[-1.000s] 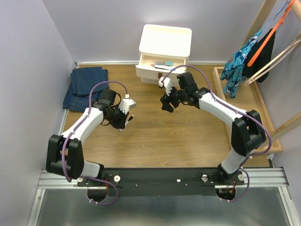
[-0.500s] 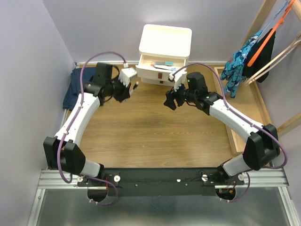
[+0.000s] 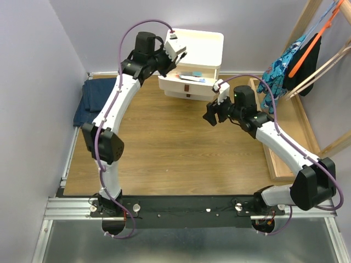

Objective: Sort the stationery into containers
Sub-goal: Place the pen in the drawer, then close the drawer in the storage box.

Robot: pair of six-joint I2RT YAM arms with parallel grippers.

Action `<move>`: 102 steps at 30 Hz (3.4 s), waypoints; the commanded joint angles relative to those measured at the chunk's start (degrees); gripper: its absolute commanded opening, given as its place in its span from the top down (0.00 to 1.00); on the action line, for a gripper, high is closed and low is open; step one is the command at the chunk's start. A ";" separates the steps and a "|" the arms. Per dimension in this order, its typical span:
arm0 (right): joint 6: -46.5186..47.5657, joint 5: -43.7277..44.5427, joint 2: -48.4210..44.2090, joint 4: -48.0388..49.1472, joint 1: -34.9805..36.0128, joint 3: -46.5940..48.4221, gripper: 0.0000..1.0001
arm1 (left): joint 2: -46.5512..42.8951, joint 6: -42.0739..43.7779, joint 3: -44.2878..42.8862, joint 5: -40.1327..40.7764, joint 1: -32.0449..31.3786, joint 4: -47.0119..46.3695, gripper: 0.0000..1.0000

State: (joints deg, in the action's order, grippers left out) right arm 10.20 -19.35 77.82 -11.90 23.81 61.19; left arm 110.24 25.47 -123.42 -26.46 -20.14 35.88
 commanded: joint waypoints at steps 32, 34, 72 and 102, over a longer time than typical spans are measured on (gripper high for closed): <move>-2.81 2.13 -4.34 6.19 -5.71 -6.70 0.24 | -6.09 -7.10 22.52 -6.94 -5.61 -10.56 0.99; -2.90 2.39 -4.35 6.54 -5.71 -7.05 0.24 | -4.43 -7.19 21.82 -7.20 -6.48 -10.83 1.00; -4.22 3.01 -2.85 7.95 -9.22 -8.54 0.24 | 16.51 -6.32 -3.76 7.49 -8.43 -14.88 1.00; -4.22 2.83 -2.50 8.91 -9.66 -10.12 0.24 | 20.63 -8.95 -8.07 5.71 -7.19 -15.05 1.00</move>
State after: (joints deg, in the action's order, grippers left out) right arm 6.04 -17.17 76.49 -4.23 14.50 52.18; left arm 129.14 17.04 -129.05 -25.02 -27.81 24.18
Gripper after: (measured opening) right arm 0.757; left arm 0.007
